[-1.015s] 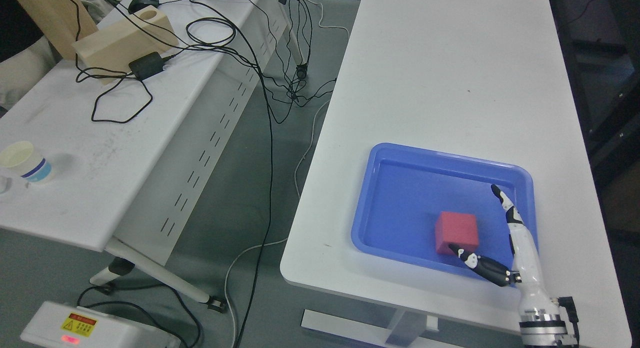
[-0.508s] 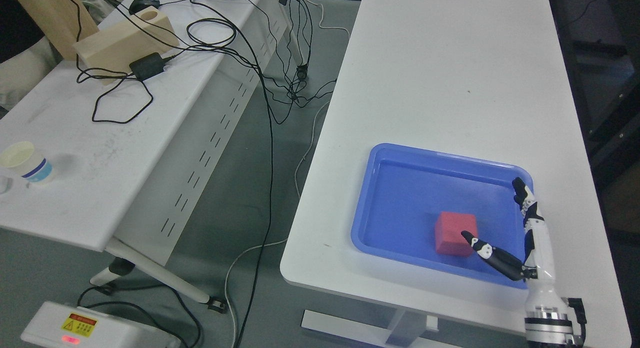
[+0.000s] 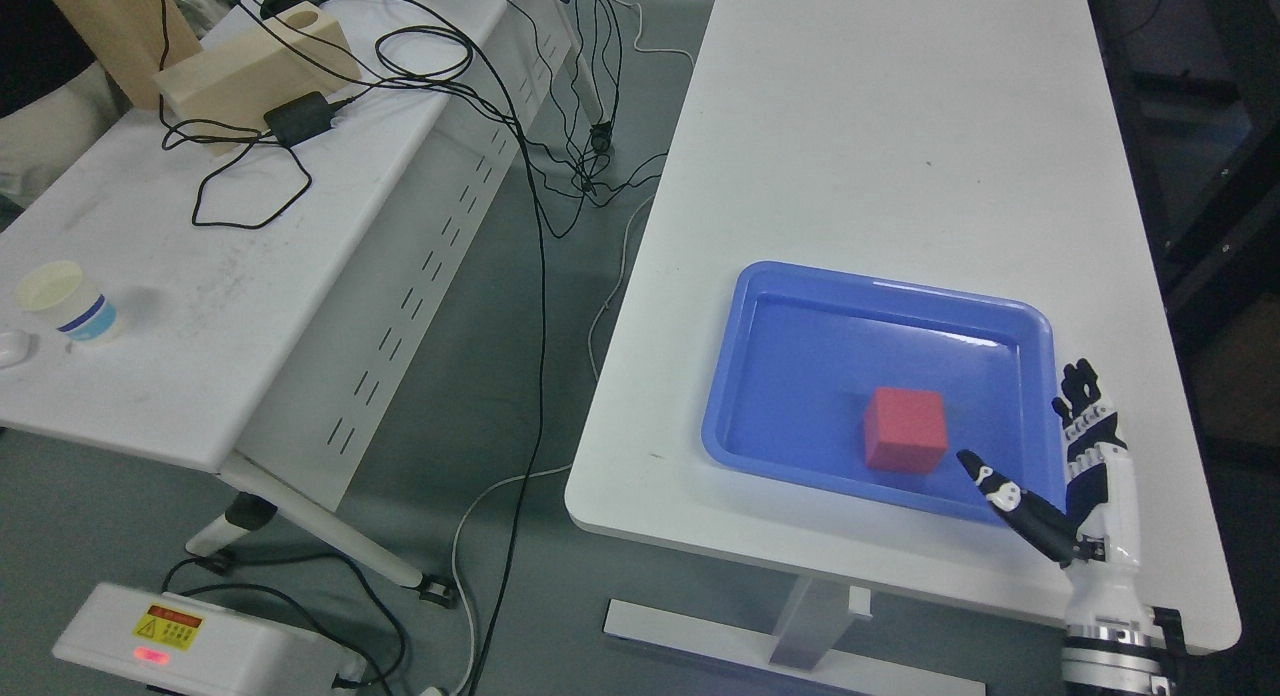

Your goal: Pick pink block from left shelf to tray

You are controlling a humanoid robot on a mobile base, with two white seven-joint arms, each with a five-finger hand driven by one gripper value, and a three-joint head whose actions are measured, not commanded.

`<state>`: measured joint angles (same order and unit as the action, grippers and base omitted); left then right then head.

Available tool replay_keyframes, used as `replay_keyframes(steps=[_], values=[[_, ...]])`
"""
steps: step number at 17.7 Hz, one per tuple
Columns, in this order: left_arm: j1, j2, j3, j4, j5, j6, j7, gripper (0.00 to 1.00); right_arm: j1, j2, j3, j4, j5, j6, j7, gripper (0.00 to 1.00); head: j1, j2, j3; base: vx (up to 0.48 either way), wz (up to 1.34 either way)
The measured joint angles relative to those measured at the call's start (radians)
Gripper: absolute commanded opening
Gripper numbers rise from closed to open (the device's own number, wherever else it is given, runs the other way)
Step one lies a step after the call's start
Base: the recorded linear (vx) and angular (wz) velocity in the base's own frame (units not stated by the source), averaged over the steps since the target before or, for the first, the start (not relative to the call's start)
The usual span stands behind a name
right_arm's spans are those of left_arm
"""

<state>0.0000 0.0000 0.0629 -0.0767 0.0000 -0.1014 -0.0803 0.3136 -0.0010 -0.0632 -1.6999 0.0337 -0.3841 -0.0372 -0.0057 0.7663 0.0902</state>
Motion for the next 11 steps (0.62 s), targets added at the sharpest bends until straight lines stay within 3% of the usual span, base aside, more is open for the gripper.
replay_keyframes(steps=[11], values=[[0.000,0.000,0.000,0.000,0.000,-0.002,0.000,1.00,0.000,0.001,-0.016,-0.002,-0.073,0.133,0.009,1.00,0.0000,0.000,0.000,-0.129,0.04]])
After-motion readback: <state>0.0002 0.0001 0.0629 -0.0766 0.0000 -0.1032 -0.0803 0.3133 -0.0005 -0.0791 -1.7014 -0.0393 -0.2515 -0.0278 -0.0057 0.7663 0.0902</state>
